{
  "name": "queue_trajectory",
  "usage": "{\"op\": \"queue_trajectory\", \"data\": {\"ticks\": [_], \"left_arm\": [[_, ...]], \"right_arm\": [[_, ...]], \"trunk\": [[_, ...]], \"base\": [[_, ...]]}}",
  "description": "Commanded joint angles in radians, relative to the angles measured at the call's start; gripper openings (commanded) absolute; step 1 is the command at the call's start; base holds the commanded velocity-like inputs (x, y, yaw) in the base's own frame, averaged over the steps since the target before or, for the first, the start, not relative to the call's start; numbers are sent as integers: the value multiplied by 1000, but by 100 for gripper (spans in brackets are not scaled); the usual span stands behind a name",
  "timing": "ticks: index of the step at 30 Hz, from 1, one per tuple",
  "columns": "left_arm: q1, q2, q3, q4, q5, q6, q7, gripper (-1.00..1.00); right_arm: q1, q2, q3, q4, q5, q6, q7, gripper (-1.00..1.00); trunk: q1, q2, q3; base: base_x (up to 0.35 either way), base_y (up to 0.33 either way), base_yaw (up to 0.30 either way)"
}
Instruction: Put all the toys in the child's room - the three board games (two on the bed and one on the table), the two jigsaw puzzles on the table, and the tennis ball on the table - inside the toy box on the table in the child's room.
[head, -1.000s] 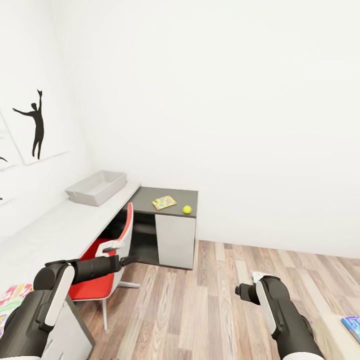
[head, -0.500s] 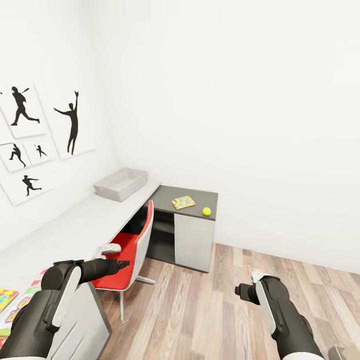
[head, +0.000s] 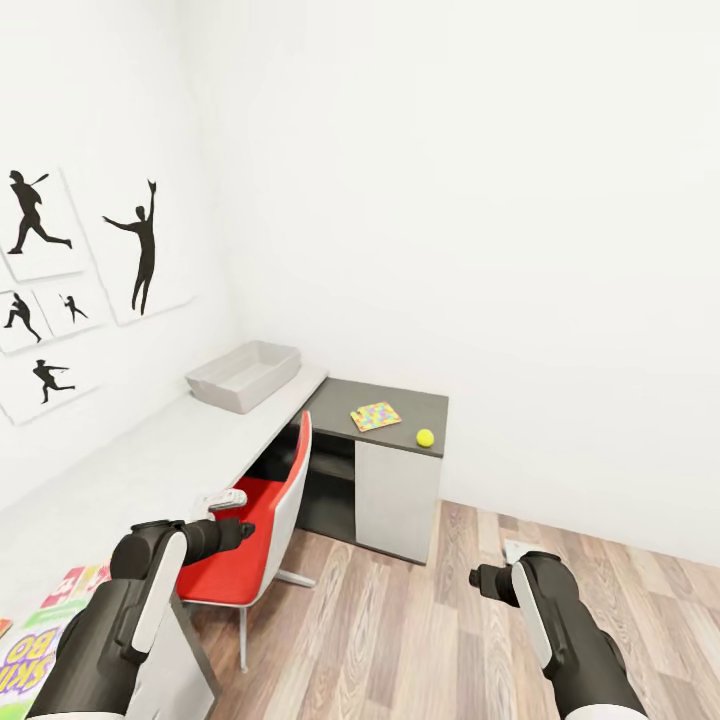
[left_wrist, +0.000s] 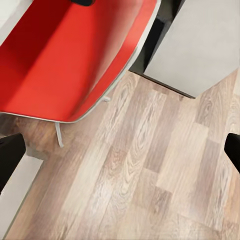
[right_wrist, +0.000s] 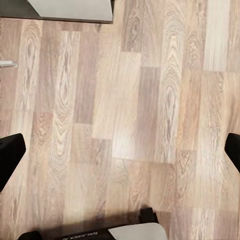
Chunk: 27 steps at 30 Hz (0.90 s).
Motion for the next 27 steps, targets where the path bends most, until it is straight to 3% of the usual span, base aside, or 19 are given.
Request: {"op": "queue_trajectory", "data": {"ticks": [1, 6, 11, 12, 17, 27], "left_arm": [[-1, 0, 1, -1, 8, 4, 6, 100], [-1, -1, 4, -2, 15, 5, -6, 100], [-1, 2, 14, -7, 27, 6, -78, 100], [-1, 3, 25, -8, 31, 7, -118, 100], [-1, 7, 62, -9, 35, 10, -232, 100], [-5, 26, 78, -10, 37, 11, -284, 100]], "right_arm": [[-1, 1, -1, -1, -4, 4, -5, 100], [1, 0, -1, -23, -5, 10, 18, 100], [1, -1, -2, -162, -8, 30, 156, 100], [1, 0, -2, -223, -11, 43, 221, 100], [1, -3, -2, -351, -15, 80, 379, 100], [1, -2, 5, -397, -10, 82, 449, 100]], "trunk": [[1, -2, -2], [1, -2, -2], [1, -2, -2], [1, -2, -2], [1, -2, -2], [1, -2, -2]], "base": [[287, 0, 3], [294, 0, 1], [178, 0, 0], [72, 0, 0], [37, 0, 0], [51, 3, 0]]}}
